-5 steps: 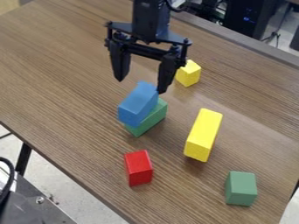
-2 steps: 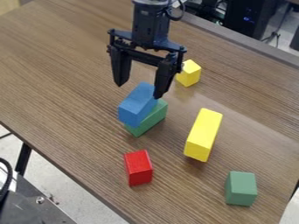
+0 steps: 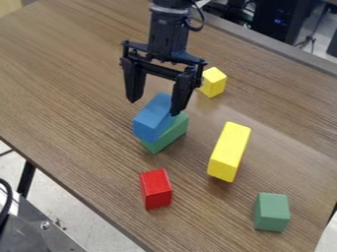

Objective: Put the blue rectangular block on top of the yellow block

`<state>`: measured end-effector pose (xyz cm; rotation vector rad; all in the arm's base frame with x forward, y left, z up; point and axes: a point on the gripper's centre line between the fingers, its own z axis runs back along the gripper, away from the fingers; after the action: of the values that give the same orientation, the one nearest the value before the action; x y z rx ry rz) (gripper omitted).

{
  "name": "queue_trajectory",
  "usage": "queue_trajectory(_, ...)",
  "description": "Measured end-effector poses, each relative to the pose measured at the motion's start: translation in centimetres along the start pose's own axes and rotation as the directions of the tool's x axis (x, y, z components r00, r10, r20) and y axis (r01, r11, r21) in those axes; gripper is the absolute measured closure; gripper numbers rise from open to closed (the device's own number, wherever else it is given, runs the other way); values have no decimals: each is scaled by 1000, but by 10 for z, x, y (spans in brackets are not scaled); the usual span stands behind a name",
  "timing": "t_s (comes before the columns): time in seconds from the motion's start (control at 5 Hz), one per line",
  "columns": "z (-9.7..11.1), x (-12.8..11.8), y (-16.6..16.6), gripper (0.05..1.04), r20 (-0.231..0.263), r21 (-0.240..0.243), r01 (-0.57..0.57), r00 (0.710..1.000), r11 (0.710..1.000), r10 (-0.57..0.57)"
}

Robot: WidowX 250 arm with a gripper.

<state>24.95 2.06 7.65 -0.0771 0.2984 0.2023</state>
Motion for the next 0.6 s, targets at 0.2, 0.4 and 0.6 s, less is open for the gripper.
queue_trajectory(0.2,-3,1,1,83,-23,1,-9,1000,1000,9)
queue_trajectory(0.4,-7,2,0,137,-37,3,-19,999,1000,19)
queue_trajectory(0.6,-7,2,-2,424,-36,15,-42,998,999,42)
